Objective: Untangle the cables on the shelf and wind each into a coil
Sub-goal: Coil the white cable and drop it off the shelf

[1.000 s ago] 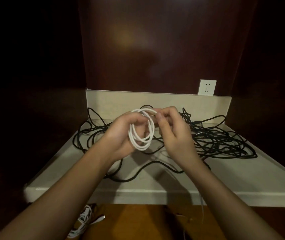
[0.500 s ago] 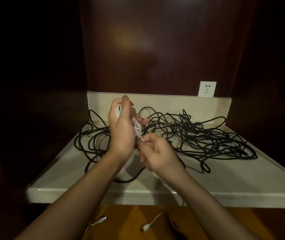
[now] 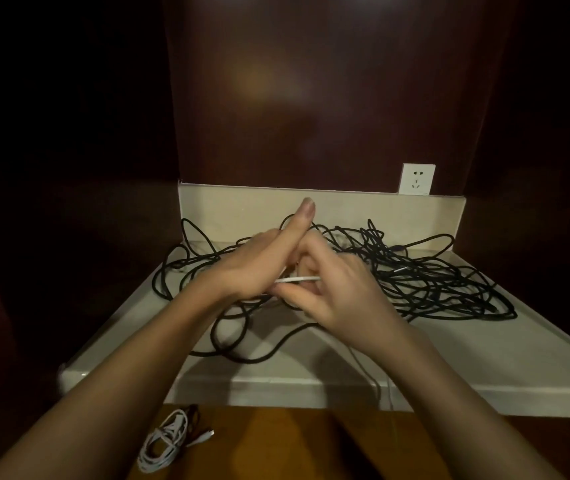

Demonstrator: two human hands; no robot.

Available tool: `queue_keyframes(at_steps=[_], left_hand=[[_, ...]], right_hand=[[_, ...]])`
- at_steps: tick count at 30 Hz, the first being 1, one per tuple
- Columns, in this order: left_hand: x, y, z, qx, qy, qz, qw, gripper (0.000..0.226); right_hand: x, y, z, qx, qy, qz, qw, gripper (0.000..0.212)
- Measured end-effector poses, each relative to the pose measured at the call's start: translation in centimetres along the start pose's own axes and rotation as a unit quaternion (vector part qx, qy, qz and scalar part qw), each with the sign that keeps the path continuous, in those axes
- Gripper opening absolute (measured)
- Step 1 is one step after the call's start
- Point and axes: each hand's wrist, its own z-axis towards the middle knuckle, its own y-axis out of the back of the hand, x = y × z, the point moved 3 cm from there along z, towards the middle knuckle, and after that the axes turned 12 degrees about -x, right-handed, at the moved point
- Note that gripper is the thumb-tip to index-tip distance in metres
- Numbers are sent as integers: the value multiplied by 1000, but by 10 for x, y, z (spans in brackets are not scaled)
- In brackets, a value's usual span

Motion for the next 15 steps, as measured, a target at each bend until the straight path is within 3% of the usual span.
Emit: queue_keyframes(at_steps=[5, 8, 12, 15], left_hand=[[-2, 5, -17, 170, 19, -71, 983, 48], [2, 4, -15, 237, 21, -52, 970, 68], [12, 9, -11, 250, 57, -93, 962, 92], [7, 14, -18, 312, 44, -65, 947, 68]], right_hand=[[-6, 6, 3, -5, -41, 22, 999, 61], [-12, 8, 6, 11, -43, 32, 999, 43], [-13, 5, 6, 71, -42, 68, 994, 26], [-13, 3, 5, 117, -30, 59, 991, 18]])
